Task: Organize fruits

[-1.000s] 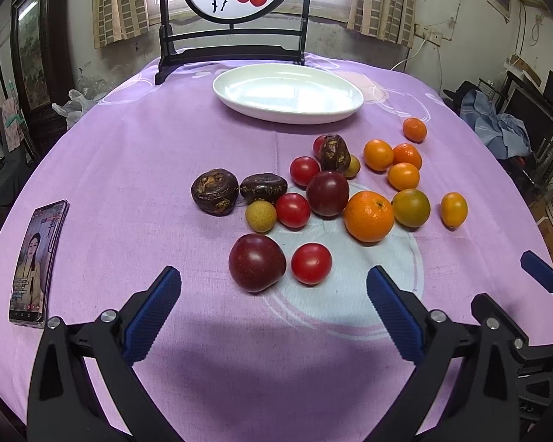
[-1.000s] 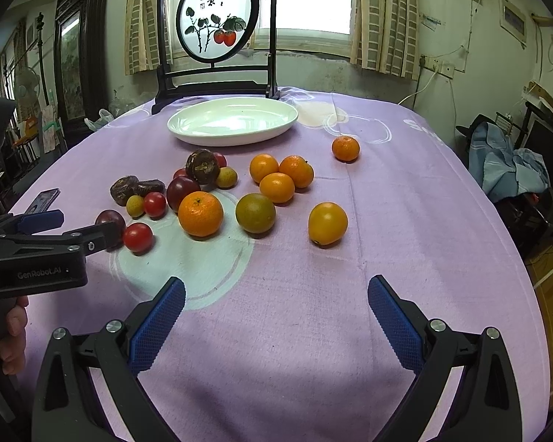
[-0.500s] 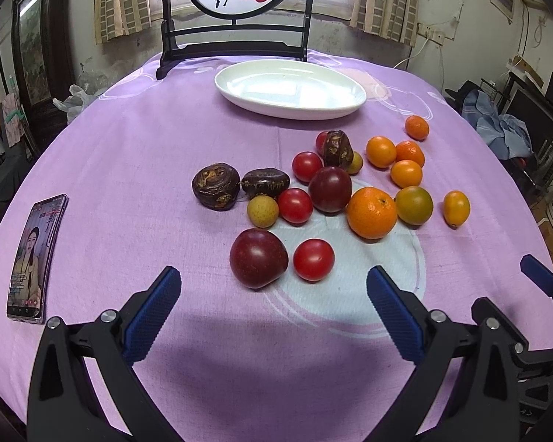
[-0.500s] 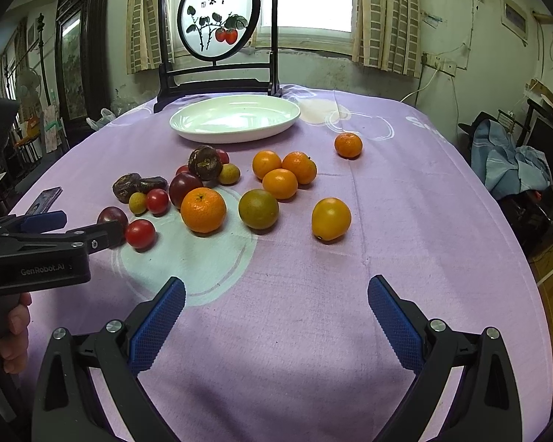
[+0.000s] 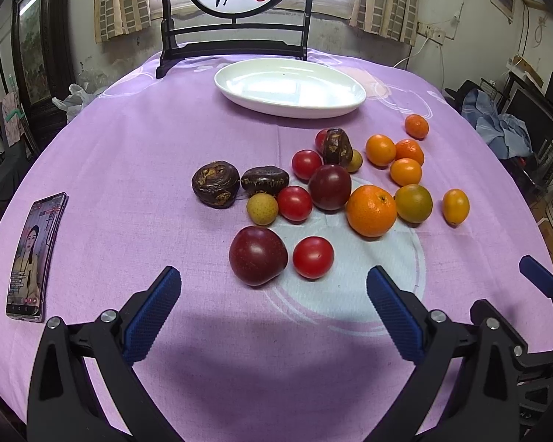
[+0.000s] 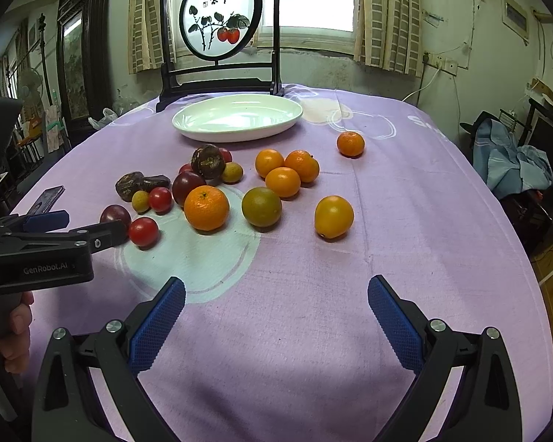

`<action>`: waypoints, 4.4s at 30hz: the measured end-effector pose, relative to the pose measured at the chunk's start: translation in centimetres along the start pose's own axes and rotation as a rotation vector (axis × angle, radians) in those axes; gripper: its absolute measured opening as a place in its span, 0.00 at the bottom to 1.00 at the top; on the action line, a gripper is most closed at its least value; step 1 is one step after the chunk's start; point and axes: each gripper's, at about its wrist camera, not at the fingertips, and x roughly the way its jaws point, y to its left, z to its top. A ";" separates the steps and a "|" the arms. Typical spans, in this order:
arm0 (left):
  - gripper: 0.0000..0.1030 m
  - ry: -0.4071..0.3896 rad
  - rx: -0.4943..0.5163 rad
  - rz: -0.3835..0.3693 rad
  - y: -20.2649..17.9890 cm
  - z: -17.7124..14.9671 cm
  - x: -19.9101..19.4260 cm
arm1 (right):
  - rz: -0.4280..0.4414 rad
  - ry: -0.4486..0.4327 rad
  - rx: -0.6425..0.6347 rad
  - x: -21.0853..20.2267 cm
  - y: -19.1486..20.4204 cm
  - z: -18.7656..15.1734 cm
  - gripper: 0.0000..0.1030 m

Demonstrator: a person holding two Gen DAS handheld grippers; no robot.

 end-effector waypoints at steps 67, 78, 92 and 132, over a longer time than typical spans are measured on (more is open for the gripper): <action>0.54 0.100 0.162 -0.258 4.3 1.4 5.6 | 0.142 0.086 0.044 2.0 -1.8 0.1 0.97; 0.37 0.081 0.170 -0.194 1.7 2.5 6.3 | 0.129 0.085 0.022 1.7 -1.2 0.3 0.97; 0.37 0.053 0.139 -0.335 2.4 0.2 2.0 | 0.007 0.226 0.053 9.6 -6.2 3.5 0.90; 0.66 0.149 -0.116 -0.158 3.4 22.6 17.2 | 0.232 0.171 0.025 21.2 0.3 20.6 0.58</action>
